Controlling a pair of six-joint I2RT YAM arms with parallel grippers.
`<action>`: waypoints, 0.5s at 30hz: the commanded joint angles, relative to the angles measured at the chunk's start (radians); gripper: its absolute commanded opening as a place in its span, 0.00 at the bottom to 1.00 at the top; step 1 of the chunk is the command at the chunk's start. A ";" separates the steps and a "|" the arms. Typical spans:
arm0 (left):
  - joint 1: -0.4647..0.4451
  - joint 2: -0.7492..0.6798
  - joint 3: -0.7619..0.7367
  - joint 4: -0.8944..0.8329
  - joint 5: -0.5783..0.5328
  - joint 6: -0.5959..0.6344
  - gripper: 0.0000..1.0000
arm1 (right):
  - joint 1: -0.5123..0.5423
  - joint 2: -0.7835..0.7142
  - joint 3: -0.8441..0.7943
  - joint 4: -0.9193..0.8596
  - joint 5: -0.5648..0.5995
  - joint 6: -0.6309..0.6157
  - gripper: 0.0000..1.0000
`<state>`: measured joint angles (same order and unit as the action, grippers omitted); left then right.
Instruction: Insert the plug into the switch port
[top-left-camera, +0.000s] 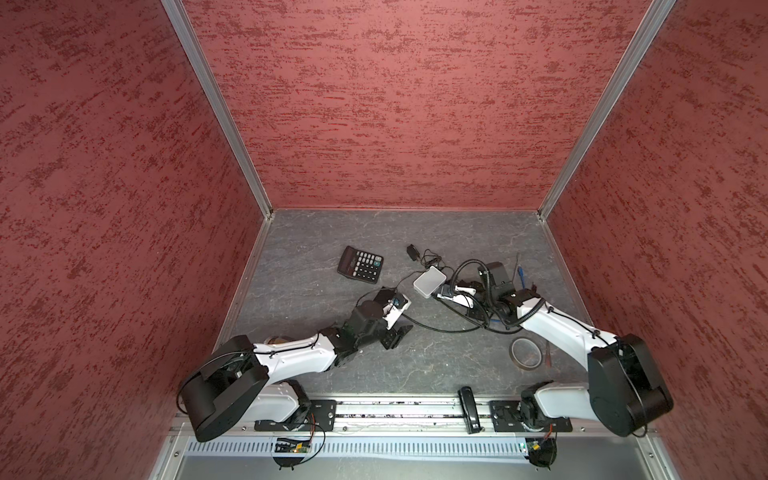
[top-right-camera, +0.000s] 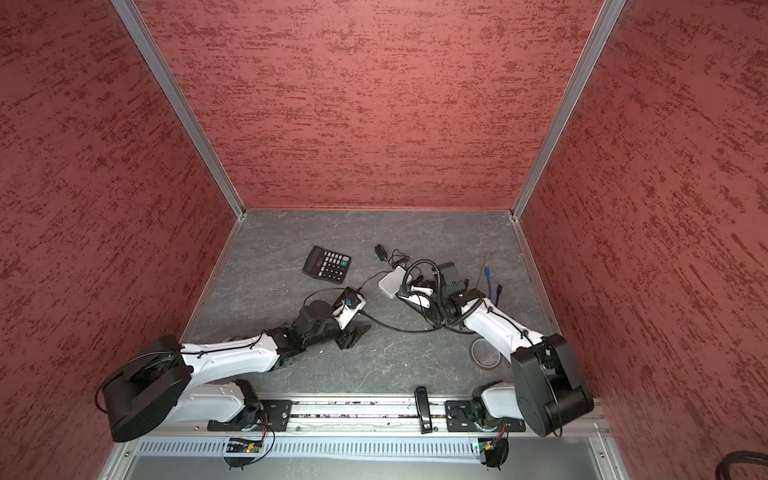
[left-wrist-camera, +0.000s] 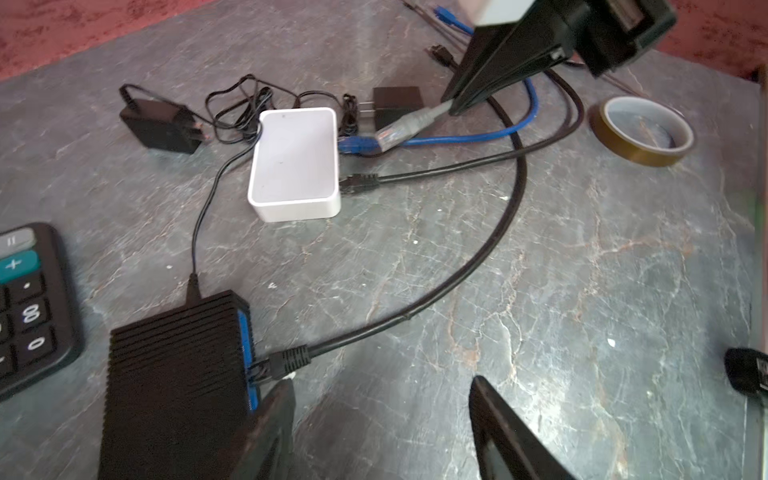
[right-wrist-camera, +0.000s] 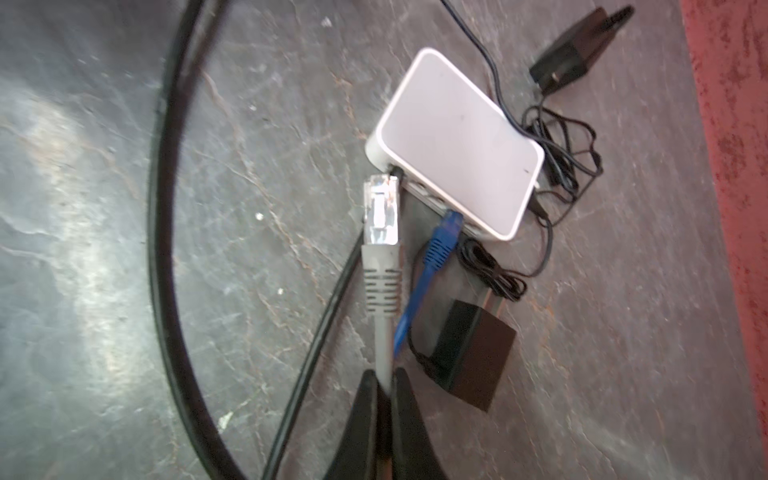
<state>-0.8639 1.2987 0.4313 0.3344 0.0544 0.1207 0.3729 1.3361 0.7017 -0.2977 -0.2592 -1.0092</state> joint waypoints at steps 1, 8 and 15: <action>-0.004 0.005 0.007 0.047 0.013 0.113 0.67 | 0.030 -0.026 -0.024 0.098 -0.155 0.004 0.05; -0.006 0.005 -0.006 0.056 0.053 0.187 0.64 | 0.098 -0.029 -0.040 0.137 -0.210 0.034 0.05; -0.009 0.047 -0.040 0.176 0.063 0.265 0.62 | 0.160 -0.027 -0.006 0.077 -0.247 0.031 0.05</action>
<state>-0.8673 1.3277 0.4160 0.4160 0.0952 0.3244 0.5114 1.3239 0.6643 -0.2005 -0.4358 -0.9833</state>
